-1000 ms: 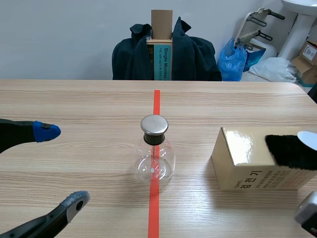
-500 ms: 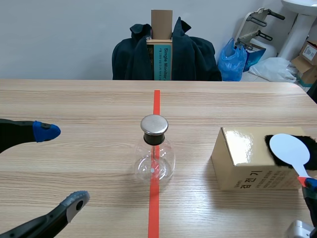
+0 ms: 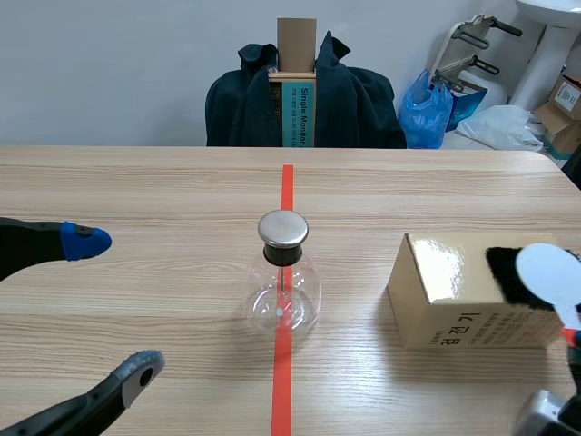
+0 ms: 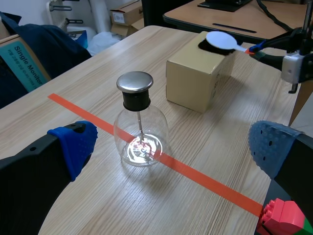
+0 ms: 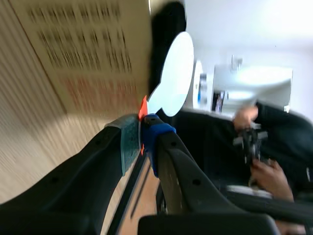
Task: Do the electroscope experiment.
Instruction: 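Rub the plate on the fur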
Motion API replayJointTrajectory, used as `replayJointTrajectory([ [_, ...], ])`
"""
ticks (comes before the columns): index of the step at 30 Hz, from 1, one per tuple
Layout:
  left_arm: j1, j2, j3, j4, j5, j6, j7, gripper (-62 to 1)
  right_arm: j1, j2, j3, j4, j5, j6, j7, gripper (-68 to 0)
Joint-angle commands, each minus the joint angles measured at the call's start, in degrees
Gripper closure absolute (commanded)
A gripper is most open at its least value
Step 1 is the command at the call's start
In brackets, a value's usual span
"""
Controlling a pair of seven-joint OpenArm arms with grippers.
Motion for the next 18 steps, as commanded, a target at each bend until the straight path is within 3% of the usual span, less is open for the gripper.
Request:
replayJointTrajectory([
  [1, -0.33, 0.44, -0.46, 0.24, -0.35, 0.15, -0.79, -62.3, -0.26, 1.66, 0.87, 0.63, 0.2, 2.03, 3.89, -0.7],
  [4, -0.33, 0.44, -0.46, 0.24, -0.35, 0.15, -0.81, -62.3, -0.11, 1.53, -0.04, 0.63, 0.13, 3.52, 9.86, -0.7],
  [6, -0.33, 0.44, -0.46, 0.24, -0.35, 0.15, -0.79, -62.3, -0.22, 0.83, -0.11, 0.66, 0.15, 2.29, 5.7, -0.7],
  [8, -0.33, 0.44, -0.46, 0.24, -0.15, 0.15, -0.79, -62.3, -0.31, 0.5, 0.37, 0.63, 0.17, 2.56, -0.96, -0.7],
  [9, -0.33, 0.44, -0.46, 0.24, 0.07, 0.15, -0.79, -62.3, -0.31, 0.66, 0.66, 0.63, 0.17, 3.06, -1.79, -0.7],
  [14, -0.33, 0.44, -0.46, 0.24, 0.04, 0.15, -0.81, -62.3, -0.11, 0.72, 0.5, 0.81, 0.42, 3.19, 10.8, -0.7],
  [15, -0.33, 0.44, -0.46, 0.24, 0.07, 0.15, -0.81, -62.3, -0.17, 0.42, 0.5, 0.81, 0.59, 3.19, 9.11, -0.7],
  [18, -0.33, 0.46, -0.46, 0.24, 0.07, 0.15, -0.79, -62.3, -0.44, -0.13, 0.81, 0.79, 0.44, 3.21, -2.43, -0.7],
])
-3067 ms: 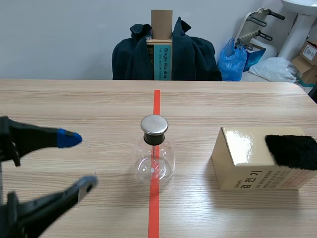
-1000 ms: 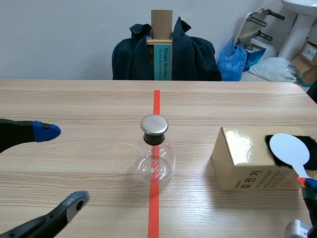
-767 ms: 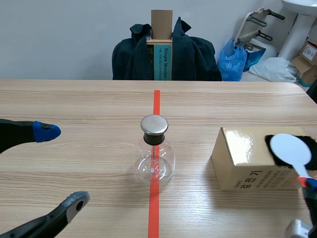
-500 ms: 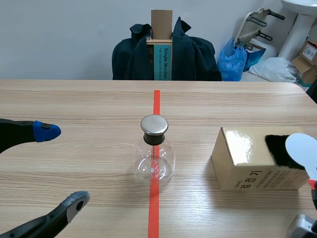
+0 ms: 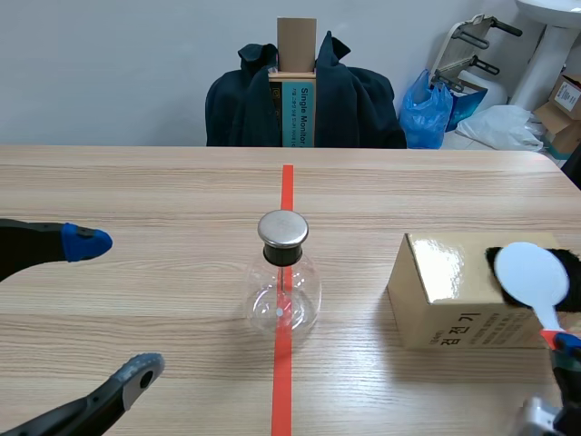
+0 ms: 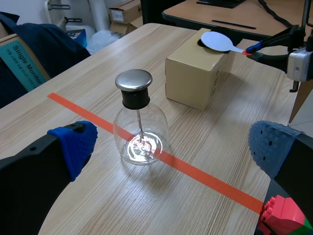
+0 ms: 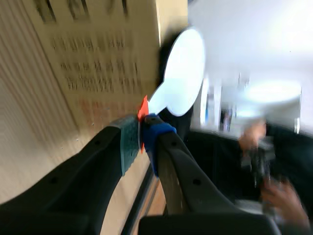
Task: Do the electroscope experiment.
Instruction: 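Rub the plate on the fur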
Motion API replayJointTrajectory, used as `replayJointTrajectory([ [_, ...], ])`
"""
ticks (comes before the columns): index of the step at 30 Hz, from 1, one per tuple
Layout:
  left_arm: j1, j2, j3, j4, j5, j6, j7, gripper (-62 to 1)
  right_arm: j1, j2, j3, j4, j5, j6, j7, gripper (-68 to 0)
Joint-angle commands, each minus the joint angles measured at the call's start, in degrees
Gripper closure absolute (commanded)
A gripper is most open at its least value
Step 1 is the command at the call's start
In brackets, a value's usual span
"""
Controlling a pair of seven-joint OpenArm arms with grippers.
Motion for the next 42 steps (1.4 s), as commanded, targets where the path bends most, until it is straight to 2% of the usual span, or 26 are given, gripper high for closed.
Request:
replayJointTrajectory([
  [1, -0.33, 0.46, -0.46, 0.26, -0.76, 0.15, -0.81, -62.3, -0.44, 0.79, 1.03, 0.39, 0.04, 0.46, -1.38, -0.7],
  [4, -0.33, 0.46, -0.46, 0.26, -0.76, 0.15, -0.81, -62.3, 0.11, 1.7, 0.66, 0.42, -0.11, 0.44, 8.13, -0.7],
  [5, -0.33, 0.46, -0.46, 0.26, -0.76, 0.15, -0.83, -62.3, 0.26, 1.66, 0.5, 0.42, -0.09, 0.44, 9.53, -0.7],
  [6, -0.33, 0.46, -0.46, 0.26, -0.76, 0.15, -0.81, -62.3, 0.39, 1.33, 0.42, 0.42, -0.09, 0.44, 8.81, -0.7],
  [9, -0.33, 0.44, -0.46, 0.26, -0.76, 0.15, -0.81, -62.3, 0.35, 0.59, 0.63, 0.39, -0.11, 0.46, -1.44, -0.7],
  [10, -0.33, 0.44, -0.46, 0.26, -0.76, 0.15, -0.81, -62.3, 0.35, 0.79, 0.66, 0.39, -0.11, 0.48, -1.7, -0.7],
  [11, -0.33, 0.44, -0.46, 0.26, -0.76, 0.15, -0.81, -62.3, 0.39, 1.16, 0.61, 0.39, -0.15, 0.48, 0.22, -0.7],
  [13, -0.33, 0.46, -0.46, 0.26, -0.76, 0.15, -0.81, -62.3, 0.79, 1.55, 0.48, 0.42, -0.15, 0.44, 7.43, -0.7],
  [14, -0.33, 0.46, -0.46, 0.26, -0.76, 0.15, -0.81, -62.3, 0.87, 1.46, 0.48, 0.42, -0.11, 0.44, 8.61, -0.7],
  [15, -0.33, 0.44, -0.46, 0.26, -0.76, 0.15, -0.81, -62.3, 0.85, 1.18, 0.48, 0.42, 0.0, 0.44, 7.87, -0.7],
  [18, -0.33, 0.44, -0.46, 0.26, -0.72, 0.15, -0.81, -62.3, 0.33, 0.76, 0.55, 0.39, 0.11, 0.59, 0.26, -0.7],
  [19, -0.33, 0.44, -0.46, 0.26, -0.72, 0.15, -0.81, -62.3, 0.2, 0.92, 0.55, 0.39, 0.04, 0.96, 0.66, -0.7],
  [22, -0.33, 0.46, -0.46, 0.26, -0.74, 0.15, -0.81, -62.3, 0.61, 1.4, 0.48, 0.46, -0.33, 0.87, 9.68, -0.7],
  [23, -0.33, 0.46, -0.46, 0.26, -0.74, 0.15, -0.81, -62.3, 0.79, 1.29, 0.48, 0.48, -0.31, 0.85, 9.97, -0.7],
  [24, -0.33, 0.44, -0.46, 0.26, -0.72, 0.15, -0.81, -62.3, 0.83, 1.09, 0.48, 0.48, -0.15, 0.85, 8.31, -0.7],
  [26, -0.33, 0.44, -0.46, 0.26, -0.72, 0.15, -0.81, -62.3, 0.48, 0.9, 0.5, 0.46, -0.11, 0.9, 1.77, -0.7],
  [27, -0.33, 0.44, -0.46, 0.26, -0.72, 0.15, -0.81, -62.3, 0.35, 0.94, 0.5, 0.44, -0.11, 0.96, 0.74, -0.7],
  [28, -0.33, 0.44, -0.46, 0.26, -0.72, 0.15, -0.81, -62.3, 0.35, 1.11, 0.5, 0.42, -0.17, 0.98, 1.9, -0.7],
  [30, -0.33, 0.46, -0.46, 0.26, -0.74, 0.15, -0.83, -62.3, 0.72, 1.29, 0.48, 0.5, -0.7, 0.83, 7.76, -0.7],
  [31, -0.33, 0.46, -0.46, 0.26, -0.72, 0.15, -0.81, -62.3, 0.85, 1.22, 0.48, 0.7, -0.59, 0.83, 8.63, -0.7],
  [35, -0.33, 0.44, -0.46, 0.26, -0.72, 0.15, -0.81, -62.3, 0.35, 1.09, 0.52, 0.83, -0.55, 1.14, 0.31, -0.7],
  [36, -0.33, 0.44, -0.46, 0.26, -0.72, 0.15, -0.81, -62.3, 0.35, 1.27, 0.55, 0.83, -0.59, 1.33, 0.66, -0.7],
  [39, -0.33, 0.46, -0.46, 0.26, -0.72, 0.15, -0.81, -62.3, 0.87, 1.4, 0.5, 1.01, -0.76, 1.27, 6.71, -0.7],
  [42, -0.33, 0.46, -0.46, 0.26, -0.72, 0.15, -0.81, -62.3, 0.55, 1.4, 0.31, 1.01, -0.55, 1.27, 4.83, -0.7],
])
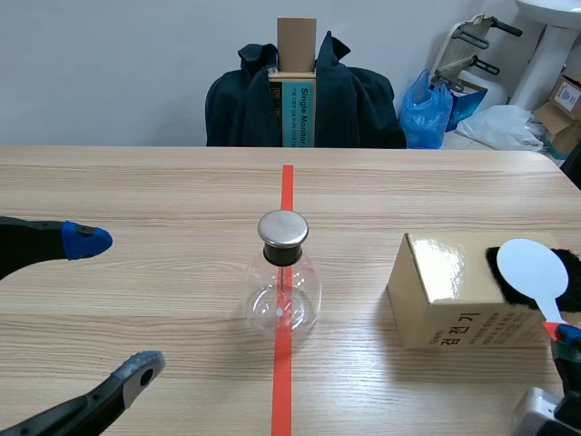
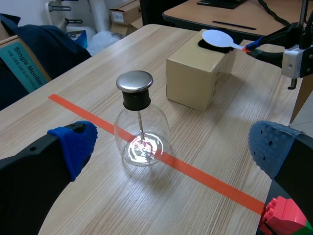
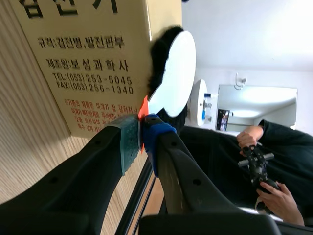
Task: Do the electroscope experiment.
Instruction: 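Rub the plate on the fur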
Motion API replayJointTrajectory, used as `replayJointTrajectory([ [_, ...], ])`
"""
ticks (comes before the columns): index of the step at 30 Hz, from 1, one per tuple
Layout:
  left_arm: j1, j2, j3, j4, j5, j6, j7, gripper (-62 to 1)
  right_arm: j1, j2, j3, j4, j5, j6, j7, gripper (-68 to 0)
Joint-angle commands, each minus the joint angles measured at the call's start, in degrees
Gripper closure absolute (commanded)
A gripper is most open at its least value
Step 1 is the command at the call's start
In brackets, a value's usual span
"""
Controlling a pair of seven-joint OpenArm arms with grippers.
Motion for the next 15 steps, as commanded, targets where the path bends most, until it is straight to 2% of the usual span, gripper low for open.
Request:
replayJointTrajectory([
  [1, -0.02, 0.46, -0.46, 0.26, -0.72, 0.15, -0.81, -62.3, -0.39, 0.61, -0.11, 0.52, 0.22, 0.42, -2.08, -0.7],
  [7, -0.02, 0.46, -0.46, 0.26, -0.74, 0.15, -0.81, -62.3, -0.61, 0.94, 0.57, 1.88, 1.29, -0.24, -2.97, -0.7],
  [15, -0.02, 0.46, -0.46, 0.26, -0.74, 0.15, -0.81, -62.3, -3.37, 0.9, 3.15, 11.32, 3.45, -0.5, -4.28, -0.7],
])
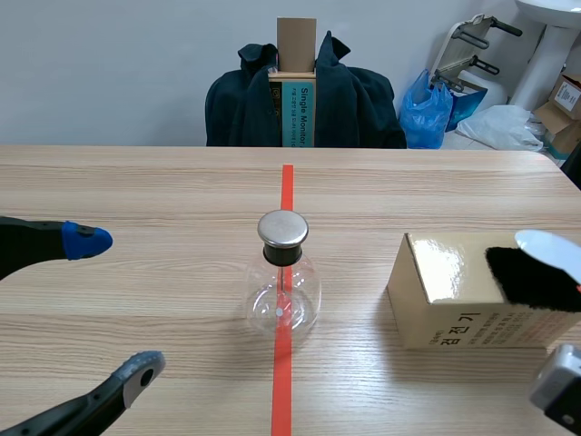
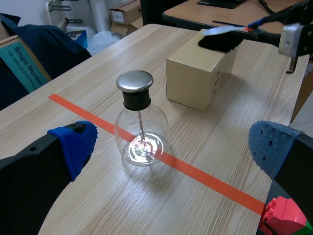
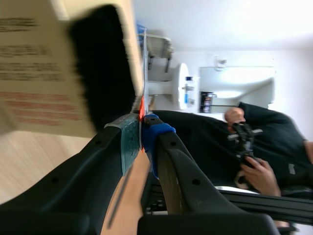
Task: Do the electroscope experiment.
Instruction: 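Rub the plate on the fur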
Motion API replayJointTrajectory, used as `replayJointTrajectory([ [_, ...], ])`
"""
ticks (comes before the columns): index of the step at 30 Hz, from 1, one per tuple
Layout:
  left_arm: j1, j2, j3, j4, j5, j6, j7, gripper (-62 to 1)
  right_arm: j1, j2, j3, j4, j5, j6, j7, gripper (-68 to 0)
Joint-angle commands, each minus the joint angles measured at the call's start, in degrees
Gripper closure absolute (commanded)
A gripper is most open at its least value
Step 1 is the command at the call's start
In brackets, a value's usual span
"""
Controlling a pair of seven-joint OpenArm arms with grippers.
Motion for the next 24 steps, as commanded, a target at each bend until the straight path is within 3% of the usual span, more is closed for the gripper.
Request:
replayJointTrajectory([
  [1, -0.02, 0.46, -0.46, 0.26, -0.72, 0.15, -0.81, -62.3, -1.01, 0.92, 1.6, 3.08, 1.07, -1.05, -0.52, -0.7],
  [11, -0.02, 0.46, -0.46, 0.26, -0.72, 0.15, -0.81, -62.3, -2.32, 0.92, 6.49, 17.51, 5.66, -5.53, -4.59, -0.7],
  [24, -0.02, 0.46, -0.46, 0.26, -0.72, 0.15, -0.81, -62.3, -1.6, 0.92, 9.81, 31.36, 8.39, -5.57, -8.59, -0.7],
])
